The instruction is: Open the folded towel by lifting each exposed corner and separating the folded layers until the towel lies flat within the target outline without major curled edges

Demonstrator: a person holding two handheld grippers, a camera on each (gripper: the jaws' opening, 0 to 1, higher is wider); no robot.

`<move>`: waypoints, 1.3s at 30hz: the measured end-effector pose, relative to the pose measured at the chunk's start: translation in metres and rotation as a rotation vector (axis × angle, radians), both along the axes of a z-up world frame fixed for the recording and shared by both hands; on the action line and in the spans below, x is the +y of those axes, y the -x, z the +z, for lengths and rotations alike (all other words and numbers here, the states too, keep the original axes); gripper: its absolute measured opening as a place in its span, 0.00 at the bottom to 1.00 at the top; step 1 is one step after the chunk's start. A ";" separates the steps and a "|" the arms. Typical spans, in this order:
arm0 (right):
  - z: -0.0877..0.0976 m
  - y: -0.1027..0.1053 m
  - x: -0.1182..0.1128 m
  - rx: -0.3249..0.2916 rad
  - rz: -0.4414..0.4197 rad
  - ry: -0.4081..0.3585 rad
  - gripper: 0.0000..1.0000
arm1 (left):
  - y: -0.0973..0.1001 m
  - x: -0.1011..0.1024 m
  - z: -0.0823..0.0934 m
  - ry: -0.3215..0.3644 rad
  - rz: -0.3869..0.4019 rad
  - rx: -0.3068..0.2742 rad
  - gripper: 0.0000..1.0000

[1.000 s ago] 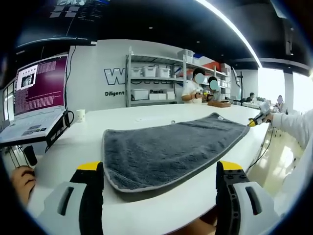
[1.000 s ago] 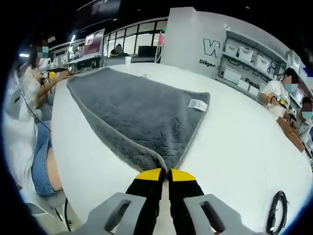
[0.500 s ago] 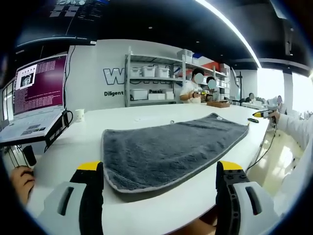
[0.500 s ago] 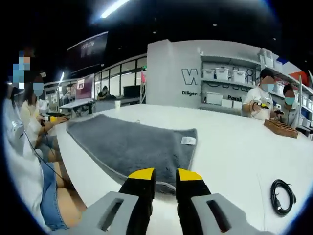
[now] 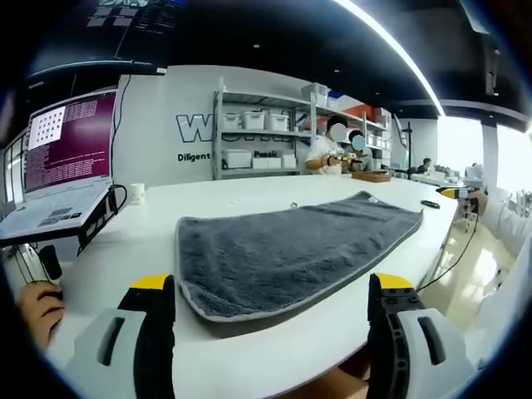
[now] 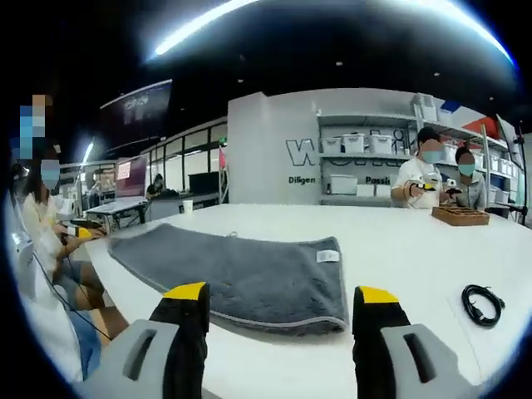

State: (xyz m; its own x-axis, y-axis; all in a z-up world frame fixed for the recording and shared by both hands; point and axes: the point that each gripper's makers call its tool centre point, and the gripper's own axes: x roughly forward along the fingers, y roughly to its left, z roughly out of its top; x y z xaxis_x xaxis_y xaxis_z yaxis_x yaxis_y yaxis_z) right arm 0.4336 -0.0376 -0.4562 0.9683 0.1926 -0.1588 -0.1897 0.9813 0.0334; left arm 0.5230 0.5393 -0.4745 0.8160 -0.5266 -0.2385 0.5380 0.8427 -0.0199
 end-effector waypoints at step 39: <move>-0.022 -0.005 0.031 0.125 -0.064 0.126 0.99 | 0.000 0.004 -0.009 -0.010 -0.054 0.038 0.99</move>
